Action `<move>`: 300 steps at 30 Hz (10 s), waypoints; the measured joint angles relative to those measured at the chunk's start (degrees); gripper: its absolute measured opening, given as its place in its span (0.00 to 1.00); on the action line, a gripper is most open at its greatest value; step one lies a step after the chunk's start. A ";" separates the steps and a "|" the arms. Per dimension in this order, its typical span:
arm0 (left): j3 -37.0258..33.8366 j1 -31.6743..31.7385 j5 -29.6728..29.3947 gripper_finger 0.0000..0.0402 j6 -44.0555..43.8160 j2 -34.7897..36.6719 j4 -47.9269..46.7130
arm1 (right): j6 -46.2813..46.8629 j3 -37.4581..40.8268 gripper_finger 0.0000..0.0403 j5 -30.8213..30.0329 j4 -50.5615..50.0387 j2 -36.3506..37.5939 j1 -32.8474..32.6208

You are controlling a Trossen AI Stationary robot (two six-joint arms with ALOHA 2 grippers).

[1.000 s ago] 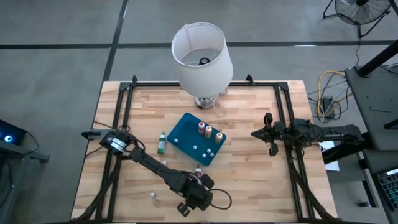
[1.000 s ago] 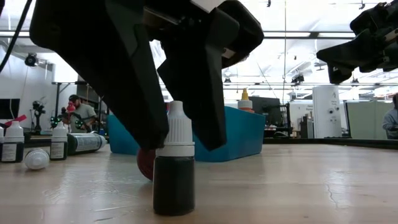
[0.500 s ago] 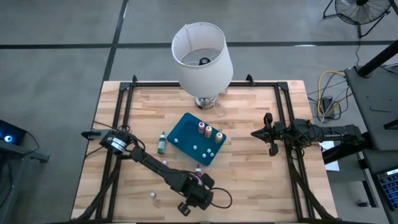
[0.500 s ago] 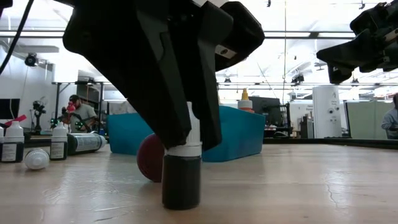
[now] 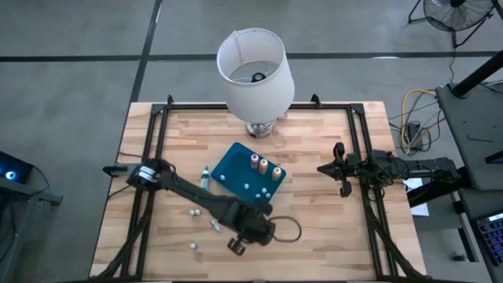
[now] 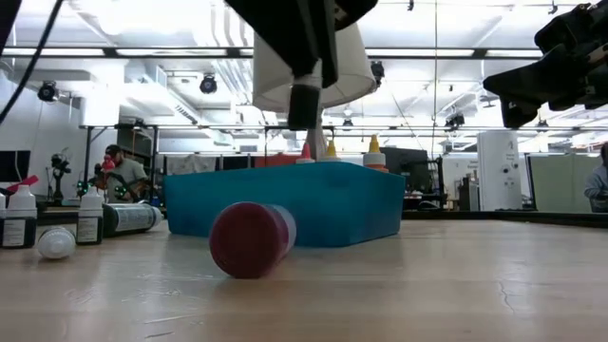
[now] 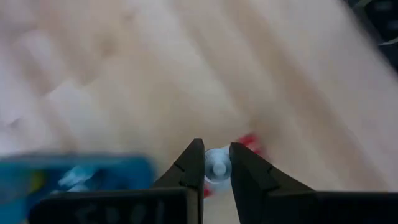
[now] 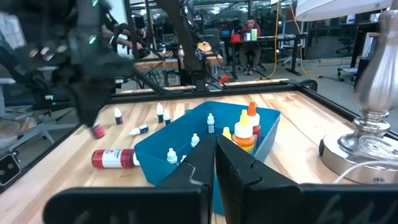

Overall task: Pick & Place food coloring
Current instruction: Put the small red food coloring bottle into the blue container, then put the small blue food coloring bottle into the blue container

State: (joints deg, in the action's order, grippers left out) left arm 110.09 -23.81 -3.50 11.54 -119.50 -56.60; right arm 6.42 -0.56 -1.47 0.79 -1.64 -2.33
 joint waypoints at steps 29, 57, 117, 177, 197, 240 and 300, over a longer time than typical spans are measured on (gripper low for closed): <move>-0.66 9.69 -2.33 0.08 -4.31 14.92 -10.11 | 0.00 0.00 0.02 -0.03 -0.01 -0.45 0.00; -33.44 19.27 -1.78 0.08 -5.58 36.60 6.64 | 0.00 0.00 0.02 -0.03 -0.05 -0.45 -0.02; -64.17 33.00 7.51 0.08 -2.00 32.81 39.13 | 0.00 0.00 0.02 -0.05 -0.03 -0.45 0.00; -52.05 24.03 8.78 0.27 -6.79 43.05 16.47 | -0.01 0.00 0.02 -0.03 -0.02 -0.74 -0.02; -48.40 7.08 8.45 0.27 -9.54 43.80 12.63 | 0.00 0.00 0.02 -0.05 -0.05 -0.77 -0.01; -48.51 -5.12 6.87 0.27 -2.66 24.50 17.04 | 0.00 0.00 0.02 -0.03 -0.03 -0.80 0.00; -51.31 -3.83 5.03 0.11 -2.78 20.15 20.56 | 0.00 0.00 0.02 -0.03 -0.03 -0.77 -0.02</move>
State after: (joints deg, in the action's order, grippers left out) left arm 58.78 -27.64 1.54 8.76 -99.35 -36.04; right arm 6.42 -0.56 -1.50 0.75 -2.42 -2.35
